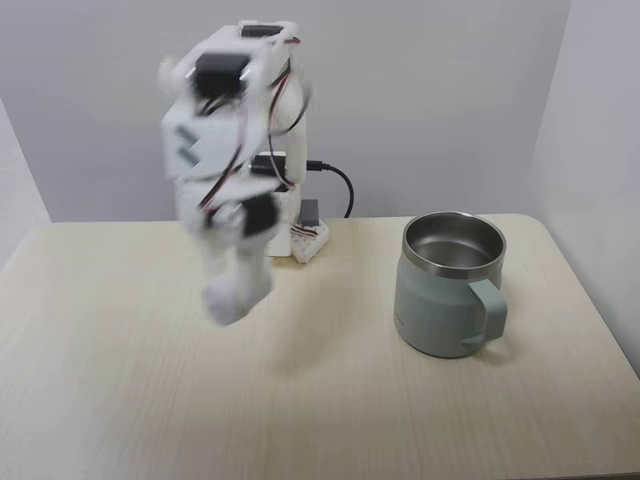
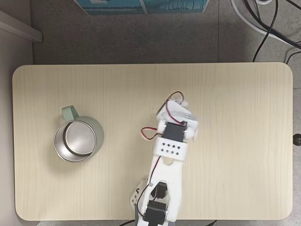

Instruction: Grasp a dressing and put it in the cup.

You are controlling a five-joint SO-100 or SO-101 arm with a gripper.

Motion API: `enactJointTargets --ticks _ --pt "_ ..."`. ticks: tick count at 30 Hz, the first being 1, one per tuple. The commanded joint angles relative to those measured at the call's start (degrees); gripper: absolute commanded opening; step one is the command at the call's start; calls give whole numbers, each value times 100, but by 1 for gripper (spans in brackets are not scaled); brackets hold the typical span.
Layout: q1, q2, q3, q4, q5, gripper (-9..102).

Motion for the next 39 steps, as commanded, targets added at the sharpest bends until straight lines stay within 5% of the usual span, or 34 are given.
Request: enactJointTargets --ticks 1,9,19,28,31,39 --pt "-703 -343 686 325 668 0" --pt "-2689 35 2118 1204 2197 0" --pt "-4904 879 2742 1354 3094 0" --pt "-5150 1160 2769 1327 3243 2" --pt "-5142 914 2575 1301 3226 21" --pt "-5150 571 2162 1055 3261 26"
